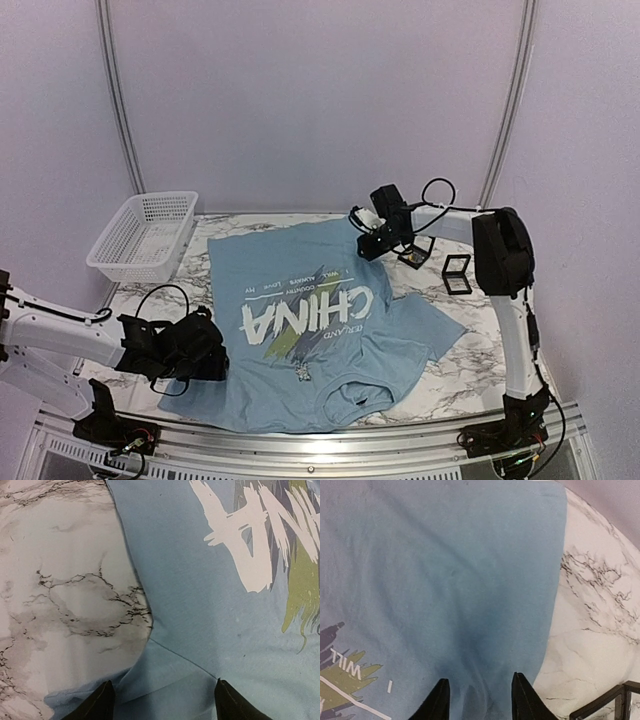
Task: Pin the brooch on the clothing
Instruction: Adjust the clothing with brooches at the center of the board, then pick up the brooch from the brooch box.
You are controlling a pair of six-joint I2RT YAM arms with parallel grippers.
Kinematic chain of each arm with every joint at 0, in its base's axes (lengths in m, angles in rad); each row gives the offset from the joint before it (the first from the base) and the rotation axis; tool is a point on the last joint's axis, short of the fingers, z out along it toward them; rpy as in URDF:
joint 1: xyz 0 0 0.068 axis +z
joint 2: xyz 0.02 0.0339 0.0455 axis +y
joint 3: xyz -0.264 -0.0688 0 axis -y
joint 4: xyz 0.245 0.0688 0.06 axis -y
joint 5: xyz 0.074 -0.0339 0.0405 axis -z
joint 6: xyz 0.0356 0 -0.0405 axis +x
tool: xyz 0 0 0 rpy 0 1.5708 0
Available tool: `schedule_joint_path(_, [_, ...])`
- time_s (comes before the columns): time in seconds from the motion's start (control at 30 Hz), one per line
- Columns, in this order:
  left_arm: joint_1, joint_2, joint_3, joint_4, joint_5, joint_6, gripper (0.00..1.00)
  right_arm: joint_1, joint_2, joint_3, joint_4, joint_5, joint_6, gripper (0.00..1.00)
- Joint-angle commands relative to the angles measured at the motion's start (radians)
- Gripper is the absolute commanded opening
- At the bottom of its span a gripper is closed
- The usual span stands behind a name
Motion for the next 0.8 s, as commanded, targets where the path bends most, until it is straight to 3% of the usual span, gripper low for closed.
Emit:
schedule_joint_path(0.0, [-0.022, -0.024, 0.089, -0.135, -0.072, 0.107, 0.73, -0.008, -0.132, 0.031, -0.029, 0.095, -0.043, 0.49])
schedule_joint_path(0.07, [-0.028, -0.031, 0.151, -0.135, -0.114, 0.190, 0.78, -0.017, -0.191, -0.022, -0.011, 0.154, -0.043, 0.74])
schedule_joint_path(0.1, [-0.030, -0.032, 0.179, -0.134, -0.132, 0.222, 0.86, -0.029, -0.212, -0.045, -0.008, 0.171, -0.039, 0.91])
schedule_joint_path(0.13, [-0.032, -0.031, 0.206, -0.132, -0.154, 0.251, 0.95, -0.040, -0.229, -0.064, -0.009, 0.190, -0.031, 0.98])
schedule_joint_path(0.2, [-0.038, -0.020, 0.253, -0.131, -0.205, 0.314, 0.99, -0.070, -0.249, -0.090, -0.013, 0.224, -0.019, 0.99])
schedule_joint_path(0.5, [-0.045, 0.007, 0.344, 0.014, -0.308, 0.549, 0.99, -0.132, -0.295, -0.235, 0.067, 0.206, 0.021, 0.97])
schedule_joint_path(0.7, [-0.044, 0.076, 0.351, 0.067, -0.252, 0.587, 0.99, -0.134, -0.270, -0.267, 0.081, 0.229, 0.125, 0.82])
schedule_joint_path(0.77, [-0.045, 0.095, 0.348, 0.068, -0.249, 0.593, 0.99, -0.134, -0.279, -0.300, 0.106, 0.225, 0.130, 0.82])
